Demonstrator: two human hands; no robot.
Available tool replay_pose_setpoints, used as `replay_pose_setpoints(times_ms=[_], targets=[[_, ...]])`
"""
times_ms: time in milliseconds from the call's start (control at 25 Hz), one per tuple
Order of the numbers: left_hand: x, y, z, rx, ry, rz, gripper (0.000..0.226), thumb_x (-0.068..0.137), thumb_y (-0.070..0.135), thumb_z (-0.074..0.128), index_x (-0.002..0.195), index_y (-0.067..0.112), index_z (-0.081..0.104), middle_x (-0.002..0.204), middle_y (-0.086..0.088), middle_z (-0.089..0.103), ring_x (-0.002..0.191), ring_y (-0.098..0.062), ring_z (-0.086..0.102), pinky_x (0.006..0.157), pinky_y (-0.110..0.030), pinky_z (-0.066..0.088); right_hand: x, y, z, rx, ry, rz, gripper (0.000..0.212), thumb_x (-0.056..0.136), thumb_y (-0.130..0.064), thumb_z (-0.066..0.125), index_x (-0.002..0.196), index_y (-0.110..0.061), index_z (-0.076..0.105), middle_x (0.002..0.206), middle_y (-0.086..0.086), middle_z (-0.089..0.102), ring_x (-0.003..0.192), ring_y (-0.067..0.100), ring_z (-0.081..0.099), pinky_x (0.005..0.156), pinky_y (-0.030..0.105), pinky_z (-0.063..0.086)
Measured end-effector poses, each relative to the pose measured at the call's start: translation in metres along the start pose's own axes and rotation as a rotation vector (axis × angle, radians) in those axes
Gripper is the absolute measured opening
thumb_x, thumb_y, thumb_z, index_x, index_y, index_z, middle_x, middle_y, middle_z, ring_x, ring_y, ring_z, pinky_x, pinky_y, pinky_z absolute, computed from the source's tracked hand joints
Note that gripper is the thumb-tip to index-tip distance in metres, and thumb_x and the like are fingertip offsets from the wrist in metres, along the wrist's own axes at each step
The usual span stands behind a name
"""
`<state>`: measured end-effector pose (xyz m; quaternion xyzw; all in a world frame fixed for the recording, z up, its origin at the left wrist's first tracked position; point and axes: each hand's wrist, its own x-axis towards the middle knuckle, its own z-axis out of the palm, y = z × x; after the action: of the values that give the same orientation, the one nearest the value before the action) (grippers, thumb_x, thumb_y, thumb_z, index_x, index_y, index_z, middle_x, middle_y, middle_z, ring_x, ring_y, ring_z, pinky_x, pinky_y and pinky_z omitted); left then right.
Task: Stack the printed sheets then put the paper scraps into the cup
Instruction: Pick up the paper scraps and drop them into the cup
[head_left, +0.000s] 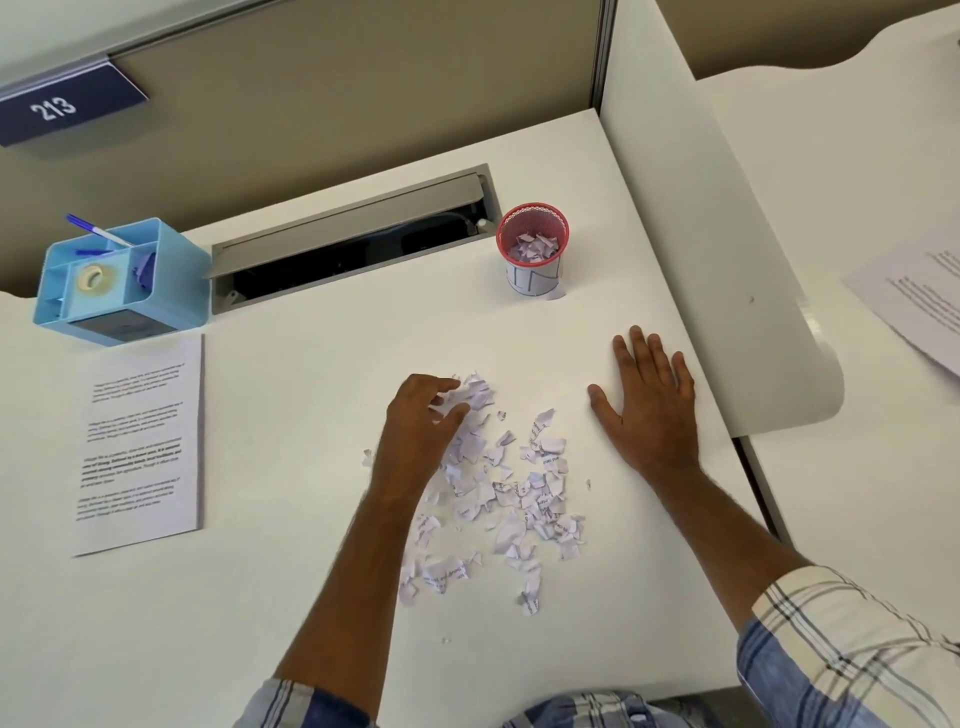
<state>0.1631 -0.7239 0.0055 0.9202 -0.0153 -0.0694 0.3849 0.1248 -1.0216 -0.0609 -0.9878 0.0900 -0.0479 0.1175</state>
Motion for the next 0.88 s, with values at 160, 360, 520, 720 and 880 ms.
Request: replay_pose_setpoints(times_ms=[160, 360, 520, 720, 880], targets=[[0.002, 0.005, 0.017, 0.054, -0.045, 0.055, 0.035, 0.09, 0.019, 0.083, 0.123, 0.016, 0.073, 0.116, 0.006, 0.061, 0.099, -0.011, 0.064, 0.084, -0.014, 0.053, 0.001, 0.0, 0.0, 0.007, 0.002, -0.001, 0.071, 0.101, -0.053, 0.045, 0.16, -0.018, 0.028, 0.17, 0.004, 0.02, 0.157, 0.021, 0.016, 0.127, 0.048, 0.012], [0.011, 0.006, 0.038, 0.168, -0.063, 0.074, 0.027, 0.09, 0.008, 0.075, 0.117, 0.011, 0.075, 0.114, -0.005, 0.067, 0.107, -0.027, 0.064, 0.094, -0.041, 0.055, 0.0, 0.0, 0.0, 0.015, 0.015, -0.004, 0.071, 0.101, -0.053, 0.045, 0.16, -0.018, 0.029, 0.17, 0.004, 0.02, 0.157, 0.022, 0.017, 0.127, 0.048, 0.012], [0.011, 0.012, 0.035, 0.145, -0.06, 0.003, 0.015, 0.092, 0.002, 0.066, 0.097, 0.012, 0.075, 0.1, -0.001, 0.07, 0.093, -0.018, 0.065, 0.087, -0.035, 0.054, 0.001, 0.0, 0.001, 0.013, 0.017, -0.003, 0.071, 0.101, -0.053, 0.045, 0.16, -0.018, 0.029, 0.17, 0.003, 0.02, 0.157, 0.021, 0.017, 0.127, 0.048, 0.012], [0.019, 0.032, 0.014, -0.056, 0.018, -0.099, 0.012, 0.09, 0.005, 0.073, 0.093, 0.016, 0.078, 0.09, 0.007, 0.075, 0.081, -0.008, 0.066, 0.079, -0.023, 0.054, 0.001, 0.0, 0.001, 0.021, 0.028, -0.007, 0.07, 0.1, -0.053, 0.044, 0.159, -0.017, 0.031, 0.169, 0.004, 0.021, 0.157, 0.022, 0.017, 0.127, 0.048, 0.012], [0.048, 0.072, -0.001, -0.178, 0.073, -0.088, 0.008, 0.09, 0.009, 0.076, 0.094, 0.015, 0.079, 0.088, 0.01, 0.076, 0.074, 0.002, 0.063, 0.071, -0.009, 0.047, 0.001, 0.001, 0.001, 0.018, 0.029, -0.007, 0.07, 0.1, -0.052, 0.047, 0.159, -0.017, 0.031, 0.169, 0.005, 0.021, 0.157, 0.022, 0.018, 0.127, 0.049, 0.013]])
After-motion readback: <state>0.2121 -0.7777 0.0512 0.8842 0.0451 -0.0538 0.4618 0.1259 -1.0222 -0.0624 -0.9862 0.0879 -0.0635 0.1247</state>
